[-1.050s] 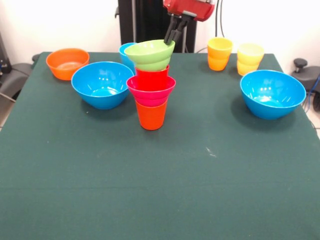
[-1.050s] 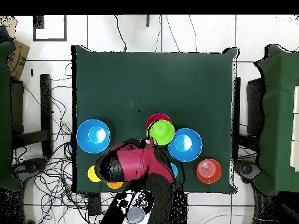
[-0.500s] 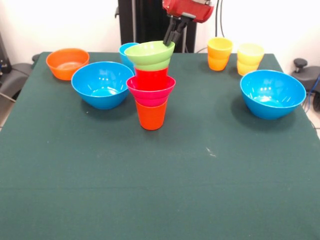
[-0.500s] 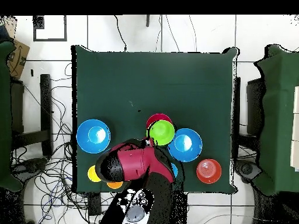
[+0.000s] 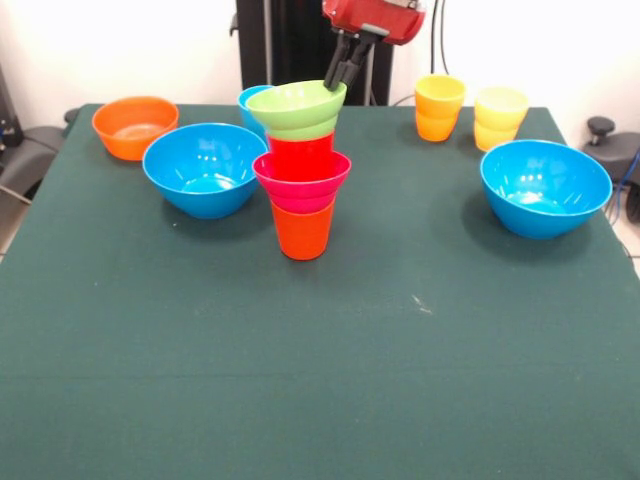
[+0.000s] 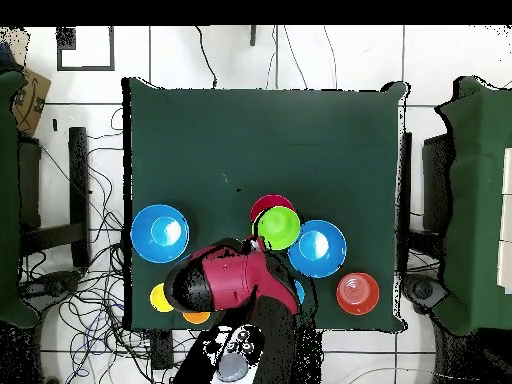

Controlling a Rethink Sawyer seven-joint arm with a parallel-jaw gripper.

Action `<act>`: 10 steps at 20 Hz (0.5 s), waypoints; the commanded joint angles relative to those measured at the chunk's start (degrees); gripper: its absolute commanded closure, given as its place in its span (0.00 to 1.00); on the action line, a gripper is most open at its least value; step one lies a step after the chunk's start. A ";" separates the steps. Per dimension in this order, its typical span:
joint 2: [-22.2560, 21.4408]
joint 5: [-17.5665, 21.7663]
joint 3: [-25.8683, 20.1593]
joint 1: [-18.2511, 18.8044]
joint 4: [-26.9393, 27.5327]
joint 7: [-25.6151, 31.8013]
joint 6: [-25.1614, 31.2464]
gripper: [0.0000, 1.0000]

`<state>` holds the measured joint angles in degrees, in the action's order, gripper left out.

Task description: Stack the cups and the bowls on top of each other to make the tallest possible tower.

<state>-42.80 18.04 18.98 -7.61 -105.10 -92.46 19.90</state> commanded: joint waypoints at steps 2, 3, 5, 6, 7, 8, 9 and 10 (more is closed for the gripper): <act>0.90 0.57 -3.66 0.90 2.07 -6.57 -0.98 1.00; 0.98 0.55 -3.75 0.96 2.12 -6.55 -1.04 1.00; 1.14 0.47 -3.78 0.88 2.54 -6.51 -0.74 1.00; 1.16 0.49 -3.73 0.82 2.58 -6.53 -0.71 1.00; 1.18 0.50 -3.68 0.76 2.62 -6.56 -0.69 1.00; 1.20 0.52 -3.63 0.67 2.65 -6.60 -0.69 1.00; 1.22 0.53 -3.58 0.58 2.69 -6.64 -0.70 1.00; 1.23 0.51 -3.53 0.48 2.79 -6.67 -0.58 1.00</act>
<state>-42.80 18.04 18.98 -7.57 -105.09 -92.46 19.90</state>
